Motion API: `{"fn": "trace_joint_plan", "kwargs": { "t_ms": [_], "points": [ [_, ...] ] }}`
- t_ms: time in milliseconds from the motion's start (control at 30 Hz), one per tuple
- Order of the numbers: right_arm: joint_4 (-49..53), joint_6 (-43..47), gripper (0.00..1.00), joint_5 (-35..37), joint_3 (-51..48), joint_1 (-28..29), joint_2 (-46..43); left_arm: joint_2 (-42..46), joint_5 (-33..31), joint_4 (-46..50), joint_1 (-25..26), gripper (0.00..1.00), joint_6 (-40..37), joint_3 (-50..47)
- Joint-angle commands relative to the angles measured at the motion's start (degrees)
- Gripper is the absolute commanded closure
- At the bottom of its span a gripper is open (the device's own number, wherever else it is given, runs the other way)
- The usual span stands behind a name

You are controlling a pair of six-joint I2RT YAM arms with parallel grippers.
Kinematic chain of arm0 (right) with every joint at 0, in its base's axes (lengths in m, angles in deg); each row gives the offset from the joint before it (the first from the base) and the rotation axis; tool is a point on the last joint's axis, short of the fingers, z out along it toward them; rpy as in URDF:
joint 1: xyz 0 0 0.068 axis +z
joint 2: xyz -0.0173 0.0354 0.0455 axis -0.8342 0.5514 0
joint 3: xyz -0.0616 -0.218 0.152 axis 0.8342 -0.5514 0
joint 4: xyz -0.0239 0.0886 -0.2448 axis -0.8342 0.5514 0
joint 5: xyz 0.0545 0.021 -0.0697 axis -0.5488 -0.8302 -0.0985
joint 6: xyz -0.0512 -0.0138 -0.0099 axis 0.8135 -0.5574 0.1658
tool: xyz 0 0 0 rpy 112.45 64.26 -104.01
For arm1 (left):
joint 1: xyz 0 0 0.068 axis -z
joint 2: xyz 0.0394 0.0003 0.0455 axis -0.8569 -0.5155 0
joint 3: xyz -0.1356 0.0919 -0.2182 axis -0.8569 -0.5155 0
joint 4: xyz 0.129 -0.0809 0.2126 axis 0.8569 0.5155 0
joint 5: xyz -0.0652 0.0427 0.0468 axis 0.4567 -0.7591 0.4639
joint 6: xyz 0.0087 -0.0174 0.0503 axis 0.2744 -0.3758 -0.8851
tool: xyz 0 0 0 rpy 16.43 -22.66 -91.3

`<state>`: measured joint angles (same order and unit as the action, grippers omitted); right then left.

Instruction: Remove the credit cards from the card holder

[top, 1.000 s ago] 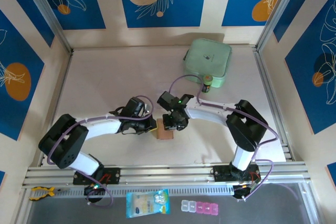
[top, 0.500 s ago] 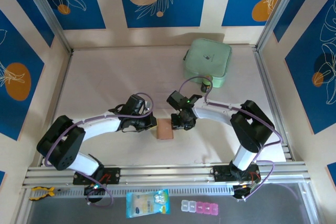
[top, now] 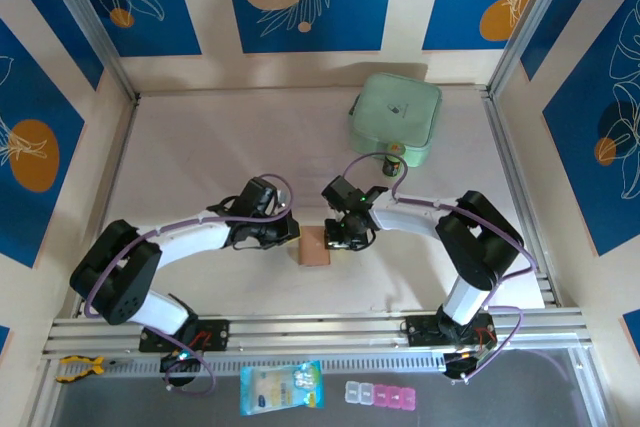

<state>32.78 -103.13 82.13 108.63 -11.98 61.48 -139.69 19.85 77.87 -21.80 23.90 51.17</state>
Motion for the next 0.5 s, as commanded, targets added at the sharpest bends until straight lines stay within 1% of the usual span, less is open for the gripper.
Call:
{"fn": "trace_joint_plan", "kwargs": {
  "t_ms": [0,167,467],
  "points": [
    [-0.5,0.5,0.84,-1.7,-0.6,-0.4,-0.3,-0.5,0.3,-0.1,0.4,1.00,-0.4,1.9],
    [0.3,0.9,0.88,-1.0,-0.8,-0.5,-2.1,-0.2,-0.3,-0.2,0.4,1.00,-0.6,3.1],
    [3.9,2.2,0.89,-0.6,0.3,-0.6,-5.9,2.0,-1.5,0.4,-0.1,1.00,-1.5,2.7]
  ]
}}
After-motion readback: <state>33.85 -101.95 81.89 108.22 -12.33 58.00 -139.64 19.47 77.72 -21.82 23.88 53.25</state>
